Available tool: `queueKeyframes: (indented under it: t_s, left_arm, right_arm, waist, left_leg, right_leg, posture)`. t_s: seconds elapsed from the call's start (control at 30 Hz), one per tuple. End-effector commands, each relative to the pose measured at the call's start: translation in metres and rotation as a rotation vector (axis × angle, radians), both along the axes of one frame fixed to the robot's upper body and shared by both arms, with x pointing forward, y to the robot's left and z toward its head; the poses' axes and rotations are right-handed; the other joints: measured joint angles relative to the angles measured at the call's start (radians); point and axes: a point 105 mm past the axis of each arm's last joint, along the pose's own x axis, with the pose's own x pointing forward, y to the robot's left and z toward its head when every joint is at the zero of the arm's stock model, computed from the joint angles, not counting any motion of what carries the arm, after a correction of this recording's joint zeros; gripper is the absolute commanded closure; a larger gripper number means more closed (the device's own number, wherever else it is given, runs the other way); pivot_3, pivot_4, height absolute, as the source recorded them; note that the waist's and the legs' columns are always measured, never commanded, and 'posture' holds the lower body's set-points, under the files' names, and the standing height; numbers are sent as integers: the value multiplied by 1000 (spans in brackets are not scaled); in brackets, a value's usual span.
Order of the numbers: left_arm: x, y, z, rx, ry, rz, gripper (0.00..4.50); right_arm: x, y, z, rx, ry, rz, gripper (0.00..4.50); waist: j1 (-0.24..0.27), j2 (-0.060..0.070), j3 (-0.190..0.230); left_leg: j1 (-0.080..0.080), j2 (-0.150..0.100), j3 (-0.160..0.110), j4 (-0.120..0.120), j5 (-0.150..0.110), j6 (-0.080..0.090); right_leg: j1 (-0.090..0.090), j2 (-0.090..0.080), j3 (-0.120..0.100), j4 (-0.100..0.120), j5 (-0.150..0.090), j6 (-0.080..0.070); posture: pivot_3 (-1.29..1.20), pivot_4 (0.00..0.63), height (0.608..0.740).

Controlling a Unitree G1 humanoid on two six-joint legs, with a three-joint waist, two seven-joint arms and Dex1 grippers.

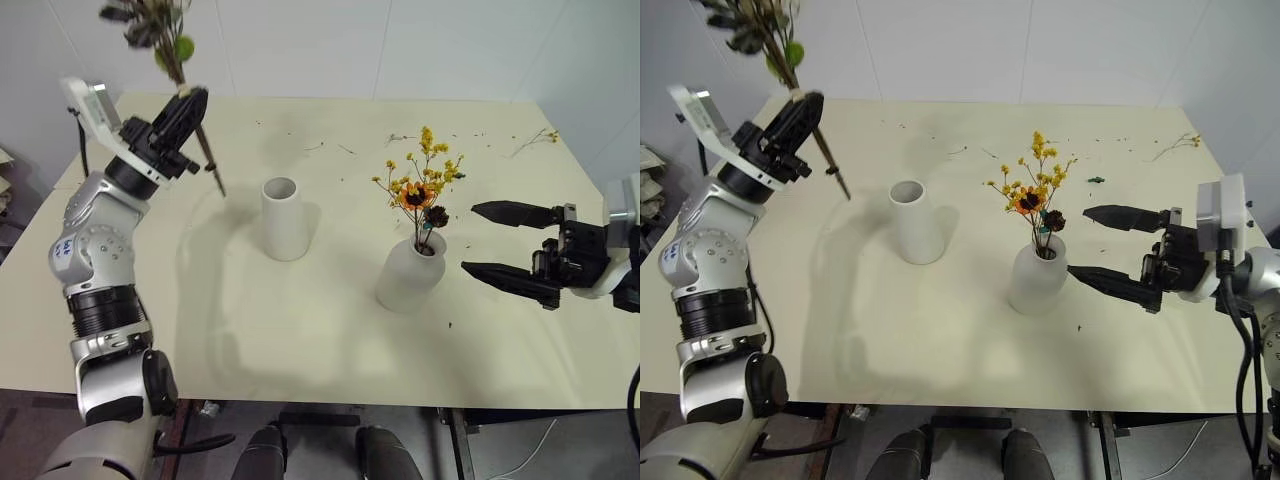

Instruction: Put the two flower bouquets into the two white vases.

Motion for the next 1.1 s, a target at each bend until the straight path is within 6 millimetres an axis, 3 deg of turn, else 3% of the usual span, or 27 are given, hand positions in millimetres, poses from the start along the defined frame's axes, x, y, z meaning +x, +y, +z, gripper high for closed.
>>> queueKeyframes:
  t_s: [0.03, 0.17, 0.47, 0.7, 0.9, 1.1]
  left_arm:
    - [-6, -11, 12, -41, -86, -91, 4452]
    - [0, -28, 3, -42, -96, -150, 4452]
    - [8, -45, -21, -21, -114, -165, 4452]
    - [11, -50, -27, -24, -156, -150, 4452]
    - [13, -55, -48, 100, -181, -109, 4452]
    - [10, -55, -65, 207, -209, -93, 2516]
  right_arm:
    - [-1, 2, 9, 11, -52, -4, 0]
    - [-1, 4, 9, 25, -59, -17, 0]
    - [-4, 6, 10, 44, -70, -39, 0]
    - [-5, 8, 11, 60, -73, -56, 0]
    - [-6, 10, 11, 70, -71, -58, 0]
    - [-6, 10, 10, 79, -71, -66, 0]
  waist:
    - [-1, 0, 0]
    - [-6, 0, 0]
    - [-9, 0, 0]
    - [-10, 0, 0]
    - [-8, 0, 0]
    - [-11, 0, 0]
  left_leg:
    - [0, 0, 0, 0, 0, 0]
    - [0, 0, 0, 0, 0, 0]
    - [-1, 0, 0, 2, 0, 1]
    - [-1, 0, 0, 2, 0, 1]
    - [-1, 0, 0, 2, 0, 1]
    - [-1, 0, 0, 1, -1, 1]
  right_leg:
    - [0, 0, 0, 0, 0, 0]
    - [0, 0, 0, 0, 0, 0]
    - [0, 0, 0, 0, 0, 0]
    - [0, 0, 0, 0, 0, 0]
    - [0, 0, 0, 0, 0, 0]
    - [0, 1, 0, 0, 0, 0]
  posture:
    - [0, 150, 740]
    - [0, 150, 740]
    - [0, 150, 740]
    - [0, 150, 740]
    - [0, 150, 740]
    - [0, 150, 740]
